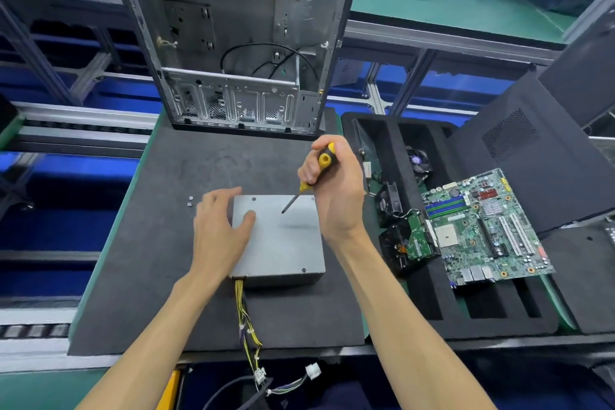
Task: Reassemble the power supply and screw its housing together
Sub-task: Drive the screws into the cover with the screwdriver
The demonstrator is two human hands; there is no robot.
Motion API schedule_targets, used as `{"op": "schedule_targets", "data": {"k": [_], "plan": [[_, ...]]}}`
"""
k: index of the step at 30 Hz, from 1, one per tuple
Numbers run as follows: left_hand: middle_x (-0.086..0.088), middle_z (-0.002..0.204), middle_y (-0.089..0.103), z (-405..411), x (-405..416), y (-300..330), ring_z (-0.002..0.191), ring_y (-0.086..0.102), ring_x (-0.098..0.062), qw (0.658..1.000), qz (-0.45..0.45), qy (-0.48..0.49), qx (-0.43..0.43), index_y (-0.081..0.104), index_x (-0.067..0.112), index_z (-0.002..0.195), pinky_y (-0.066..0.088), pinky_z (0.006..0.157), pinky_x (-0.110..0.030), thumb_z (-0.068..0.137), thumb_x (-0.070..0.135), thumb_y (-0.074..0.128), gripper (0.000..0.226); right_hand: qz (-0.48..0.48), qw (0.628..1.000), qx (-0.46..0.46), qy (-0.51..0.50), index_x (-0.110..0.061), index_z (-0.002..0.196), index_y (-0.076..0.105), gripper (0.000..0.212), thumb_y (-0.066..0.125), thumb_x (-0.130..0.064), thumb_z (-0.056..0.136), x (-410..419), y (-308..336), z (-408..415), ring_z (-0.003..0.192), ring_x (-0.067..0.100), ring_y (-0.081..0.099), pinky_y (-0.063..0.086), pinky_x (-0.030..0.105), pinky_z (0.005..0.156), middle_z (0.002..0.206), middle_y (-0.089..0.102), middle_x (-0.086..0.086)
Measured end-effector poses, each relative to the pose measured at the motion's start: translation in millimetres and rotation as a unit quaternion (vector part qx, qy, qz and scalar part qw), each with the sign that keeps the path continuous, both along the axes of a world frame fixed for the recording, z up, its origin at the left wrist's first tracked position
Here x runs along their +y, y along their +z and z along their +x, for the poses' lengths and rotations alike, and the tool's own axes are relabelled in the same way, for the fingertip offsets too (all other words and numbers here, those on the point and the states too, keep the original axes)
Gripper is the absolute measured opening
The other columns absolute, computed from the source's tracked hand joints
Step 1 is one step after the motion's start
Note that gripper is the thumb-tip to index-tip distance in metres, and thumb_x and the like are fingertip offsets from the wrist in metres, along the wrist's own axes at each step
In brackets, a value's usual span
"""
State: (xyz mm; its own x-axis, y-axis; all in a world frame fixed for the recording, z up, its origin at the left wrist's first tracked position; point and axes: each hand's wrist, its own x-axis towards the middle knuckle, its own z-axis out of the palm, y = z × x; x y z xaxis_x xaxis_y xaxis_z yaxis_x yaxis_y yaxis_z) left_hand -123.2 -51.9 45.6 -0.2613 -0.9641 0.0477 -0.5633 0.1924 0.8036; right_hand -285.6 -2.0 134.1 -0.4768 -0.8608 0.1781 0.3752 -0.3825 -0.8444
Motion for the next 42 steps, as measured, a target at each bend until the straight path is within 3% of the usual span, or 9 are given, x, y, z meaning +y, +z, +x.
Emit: {"op": "schedule_targets", "data": {"k": [4,9,12,28,34,38,42], "plan": [[0.005,0.137,0.052,-1,-13,-8,0.120,0.052,-0.011,0.993,0.104,-0.008,0.048,0.051,0.020,0.143,0.041,0.096,-0.026,0.095,0.023,0.067,0.051,0.007,1.000,0.022,-0.001,-0.013,0.083,0.057,0.028,0.037,-0.019,0.101,-27,-4,11,0.057,0.016,0.037,0.029,0.032,0.060,0.061,0.044,-0.002],[0.012,0.126,0.064,3,-19,-14,0.111,0.063,-0.009,0.984,0.150,-0.010,0.098,0.056,0.036,0.133,0.055,0.093,-0.039,0.093,0.028,0.069,0.043,0.018,0.999,0.031,0.020,-0.008,0.085,0.054,0.026,0.038,-0.020,0.101,-56,-10,22,0.057,0.017,0.036,0.030,0.032,0.059,0.061,0.043,0.000],[0.013,0.120,0.067,7,-20,-17,0.104,0.067,-0.007,0.977,0.170,-0.021,0.126,0.058,0.041,0.127,0.059,0.085,-0.037,0.093,0.028,0.069,0.038,0.020,0.998,0.048,0.036,-0.008,0.086,0.054,0.025,0.037,-0.019,0.101,-68,-16,25,0.057,0.016,0.035,0.029,0.032,0.058,0.060,0.044,-0.001],[0.016,0.114,0.068,4,-23,-24,0.102,0.066,-0.006,0.967,0.191,-0.019,0.166,0.062,0.038,0.119,0.058,0.073,-0.026,0.093,0.024,0.069,0.031,0.043,0.994,0.083,0.053,-0.010,0.086,0.057,0.027,0.038,-0.022,0.102,-74,-29,24,0.057,0.018,0.033,0.029,0.031,0.057,0.061,0.043,0.000],[0.016,0.114,0.068,4,-23,-24,0.104,0.066,-0.007,0.965,0.192,-0.021,0.175,0.062,0.038,0.120,0.061,0.078,-0.033,0.093,0.025,0.069,0.031,0.064,0.990,0.111,0.062,-0.010,0.092,0.060,0.031,0.035,-0.025,0.104,-74,-28,27,0.062,0.017,0.039,0.032,0.031,0.060,0.066,0.047,-0.002],[0.018,0.109,0.070,5,-23,-24,0.101,0.066,-0.003,0.962,0.198,-0.022,0.189,0.062,0.041,0.118,0.060,0.075,-0.028,0.092,0.025,0.070,0.031,0.089,0.982,0.158,0.060,-0.014,0.097,0.054,0.009,0.050,-0.020,0.101,-72,-22,33,0.068,0.016,0.055,0.044,0.023,0.062,0.075,0.061,0.000],[0.018,0.108,0.071,5,-23,-24,0.100,0.066,-0.002,0.958,0.205,-0.022,0.198,0.063,0.041,0.118,0.060,0.074,-0.026,0.092,0.025,0.070,0.031,0.088,0.981,0.155,0.074,-0.015,0.101,0.047,0.016,0.057,-0.025,0.095,-73,-19,35,0.062,0.014,0.045,0.041,0.021,0.059,0.067,0.051,-0.003]]}}
